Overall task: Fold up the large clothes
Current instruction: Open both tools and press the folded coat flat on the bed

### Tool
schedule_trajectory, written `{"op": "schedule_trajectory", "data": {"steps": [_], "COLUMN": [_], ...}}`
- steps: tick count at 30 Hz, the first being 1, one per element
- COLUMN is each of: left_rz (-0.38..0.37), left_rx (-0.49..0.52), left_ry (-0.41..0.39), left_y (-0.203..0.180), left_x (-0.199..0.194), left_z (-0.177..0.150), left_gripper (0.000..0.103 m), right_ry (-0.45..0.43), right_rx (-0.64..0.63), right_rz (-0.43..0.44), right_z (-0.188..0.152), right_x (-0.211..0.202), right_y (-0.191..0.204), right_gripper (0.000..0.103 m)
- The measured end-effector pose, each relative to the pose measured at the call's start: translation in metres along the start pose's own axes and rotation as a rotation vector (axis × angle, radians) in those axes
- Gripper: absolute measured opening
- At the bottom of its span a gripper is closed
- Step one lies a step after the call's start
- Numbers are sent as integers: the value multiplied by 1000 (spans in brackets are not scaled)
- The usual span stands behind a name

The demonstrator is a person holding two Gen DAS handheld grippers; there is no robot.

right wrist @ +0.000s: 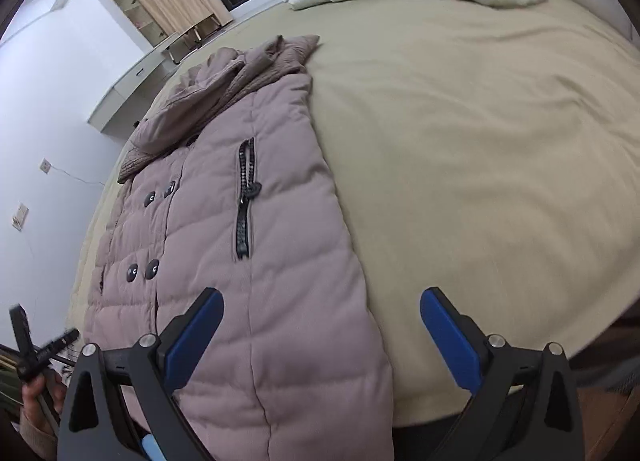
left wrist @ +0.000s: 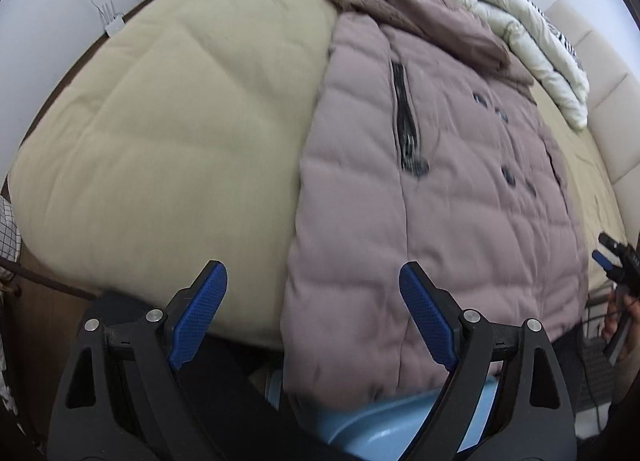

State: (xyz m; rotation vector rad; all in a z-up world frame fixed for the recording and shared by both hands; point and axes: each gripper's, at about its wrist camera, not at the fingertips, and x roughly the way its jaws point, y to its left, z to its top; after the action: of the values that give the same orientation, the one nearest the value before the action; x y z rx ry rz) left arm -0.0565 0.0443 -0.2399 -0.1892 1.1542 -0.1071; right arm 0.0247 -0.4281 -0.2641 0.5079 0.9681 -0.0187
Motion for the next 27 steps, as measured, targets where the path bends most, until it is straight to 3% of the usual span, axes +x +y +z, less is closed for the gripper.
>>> {"op": "schedule_trajectory", "data": {"steps": [4,7,13,16,19,25,27], "left_rz": [-21,-79,-135,-182,-212,-250,-257], "left_rx": [5,-28,-27,-55,-66,-93,-99], "left_ry": [33,59,92,110,122,154,159], "left_y": [4,12,15,19,18,25,25], "left_x": [3,9,17,26,33,41,41], "left_z": [-19,-27,-26,-23,-21,-19,-18], "left_gripper": [88,88,87,76,68,68,68], "right_ry": [14,48,82,114,153,211,244], "right_rx": [28,20,50,103,128,176,190], "right_rz": [43,60,96,134,160,221,247], "right_z": [-14,-23,-35,-40,-45,-54,-56], "right_x": [-6,-5,-8,-7,-4,13,22], "right_y": [-11,-14,-27,-40,-46,-51,-50], "right_gripper": [101,98,93,92,83,78,68]}}
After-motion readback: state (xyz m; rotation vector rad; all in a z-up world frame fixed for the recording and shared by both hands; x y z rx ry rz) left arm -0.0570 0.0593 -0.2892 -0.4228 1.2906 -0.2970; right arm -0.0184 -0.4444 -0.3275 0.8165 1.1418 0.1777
